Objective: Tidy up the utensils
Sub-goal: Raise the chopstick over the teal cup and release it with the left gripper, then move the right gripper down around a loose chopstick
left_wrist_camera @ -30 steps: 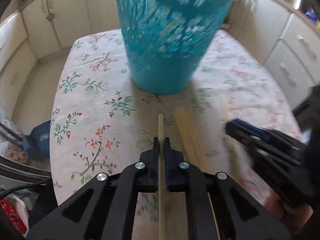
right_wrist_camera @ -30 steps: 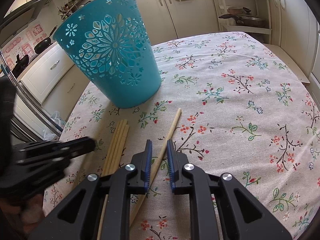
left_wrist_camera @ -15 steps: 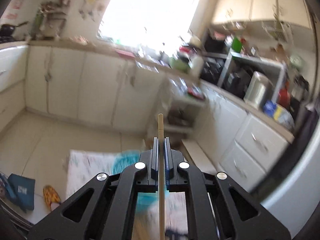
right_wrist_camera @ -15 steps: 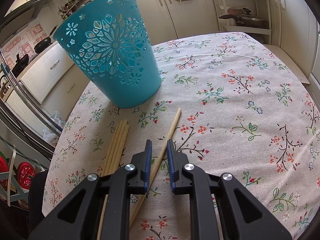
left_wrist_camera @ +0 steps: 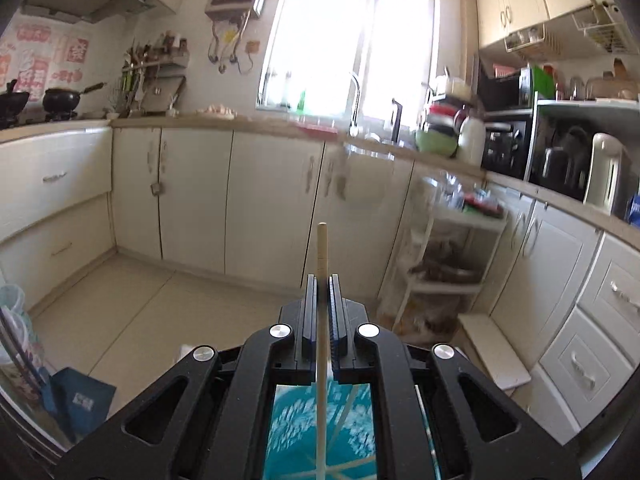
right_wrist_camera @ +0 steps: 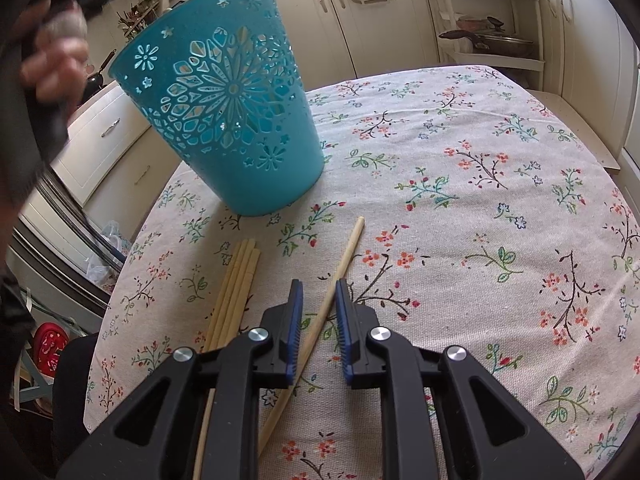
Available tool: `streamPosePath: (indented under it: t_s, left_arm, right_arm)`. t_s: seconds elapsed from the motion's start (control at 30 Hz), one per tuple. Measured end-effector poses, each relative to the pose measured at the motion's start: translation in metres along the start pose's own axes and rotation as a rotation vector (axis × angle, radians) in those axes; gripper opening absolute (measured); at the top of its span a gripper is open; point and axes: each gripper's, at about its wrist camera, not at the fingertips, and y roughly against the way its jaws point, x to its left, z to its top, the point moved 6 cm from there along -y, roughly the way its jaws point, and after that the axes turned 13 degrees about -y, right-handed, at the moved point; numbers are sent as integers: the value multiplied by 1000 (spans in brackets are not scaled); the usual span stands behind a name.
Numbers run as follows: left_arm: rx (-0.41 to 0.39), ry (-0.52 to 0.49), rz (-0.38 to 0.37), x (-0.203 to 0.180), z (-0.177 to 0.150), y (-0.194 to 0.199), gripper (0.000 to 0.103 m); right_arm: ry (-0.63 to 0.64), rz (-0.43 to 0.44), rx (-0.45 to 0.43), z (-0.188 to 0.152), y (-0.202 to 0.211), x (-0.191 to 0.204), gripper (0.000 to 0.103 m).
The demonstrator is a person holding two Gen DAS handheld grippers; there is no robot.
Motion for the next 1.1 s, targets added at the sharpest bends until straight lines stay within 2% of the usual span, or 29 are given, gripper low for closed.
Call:
streamPosePath:
  t_s: [0.3,0.43,0.5,0.6,0.7,0.83,1.0,1.03,1.1]
  left_arm:
    - [42,-18,0,21,-44,42,8]
    - [45,0,35,41,-68,79,38]
    - [60,5,64,50,-88,96,46]
    - [142,8,64,56,-126,101,54]
    - [258,-4,51,56,-170,90,56]
    - [354,-39,40,50,-208,76,59]
    - [410,-21,31,52,-222,69,74]
    - [425,-5,30,54,-225,66,80]
    - [451,21,30,57,-229,62,82]
  right_arm:
    - [6,3,2,0,0,1,20]
    - [17,-4,0,0,0,2,21]
    - [20,-7,0,0,-1,2,21]
    - [26,-12,-1,-1,-1,3,22]
    - [30,-16,-2,-1,-1,3,22]
    - [34,-21,-4,-1,-1,4,22]
    - [36,-22,-4,-2,-1,4,22]
    - [37,-22,-4,-2,-1,4,22]
    - [39,-17,-1,-2,0,4,24]
